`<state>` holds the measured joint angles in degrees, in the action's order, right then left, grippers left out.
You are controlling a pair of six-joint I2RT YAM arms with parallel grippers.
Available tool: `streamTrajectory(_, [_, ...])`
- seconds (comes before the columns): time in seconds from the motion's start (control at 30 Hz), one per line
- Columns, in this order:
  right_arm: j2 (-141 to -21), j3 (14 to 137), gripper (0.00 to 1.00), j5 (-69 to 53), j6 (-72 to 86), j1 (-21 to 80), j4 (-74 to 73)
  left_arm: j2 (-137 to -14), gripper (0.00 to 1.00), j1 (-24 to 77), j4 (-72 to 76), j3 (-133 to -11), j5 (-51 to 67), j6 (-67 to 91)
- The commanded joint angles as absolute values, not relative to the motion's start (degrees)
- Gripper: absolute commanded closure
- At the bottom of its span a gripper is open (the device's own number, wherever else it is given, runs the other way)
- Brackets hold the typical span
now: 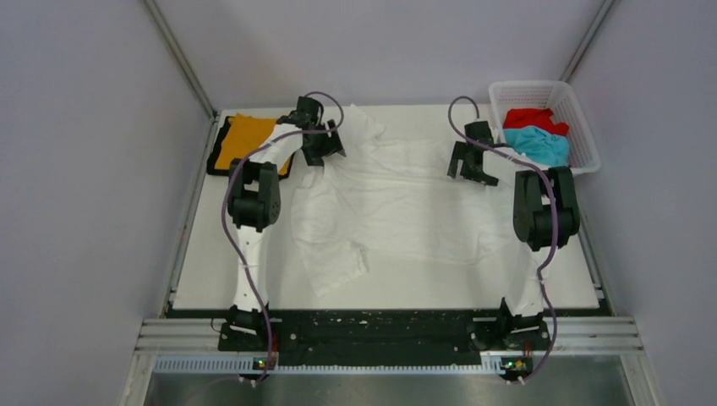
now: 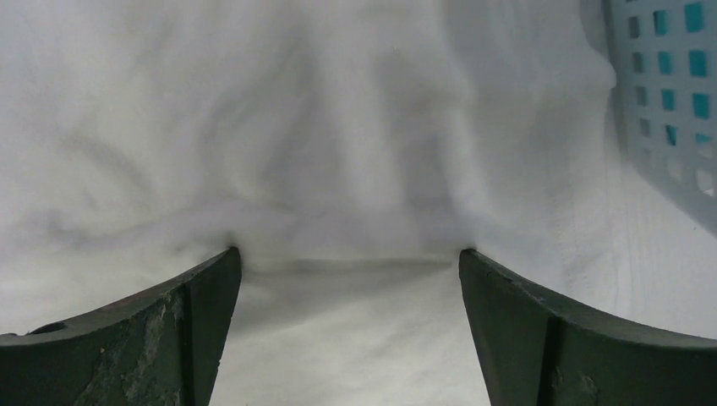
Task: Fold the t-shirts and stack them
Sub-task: Flatten out the tshirt
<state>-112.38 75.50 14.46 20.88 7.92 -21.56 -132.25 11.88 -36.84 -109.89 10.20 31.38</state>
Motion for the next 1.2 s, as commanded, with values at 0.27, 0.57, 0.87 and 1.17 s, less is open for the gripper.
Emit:
streamTrajectory(0.27, [-102.0, 74.9, 0.01, 16.7, 18.4, 8.9, -24.8, -111.6, 0.12, 13.5, -34.1, -97.3, 5.0, 28.7])
streamTrajectory(0.57, [-92.1, 59.9, 0.01, 13.6, 24.6, 9.6, -23.6, -90.9, 0.01, 13.5, -25.8, -68.9, -0.6, 33.7])
streamTrajectory(0.87, [-90.2, 56.2, 0.01, 13.3, 25.4, 9.6, -23.2, -98.4, 0.01, 13.5, -27.9, -65.3, 3.2, 37.1])
streamTrajectory(1.17, [-86.8, 53.3, 0.01, 15.2, 29.3, 9.1, -25.4, -90.6, 0.01, 15.2, -30.1, -48.5, 3.8, 43.2])
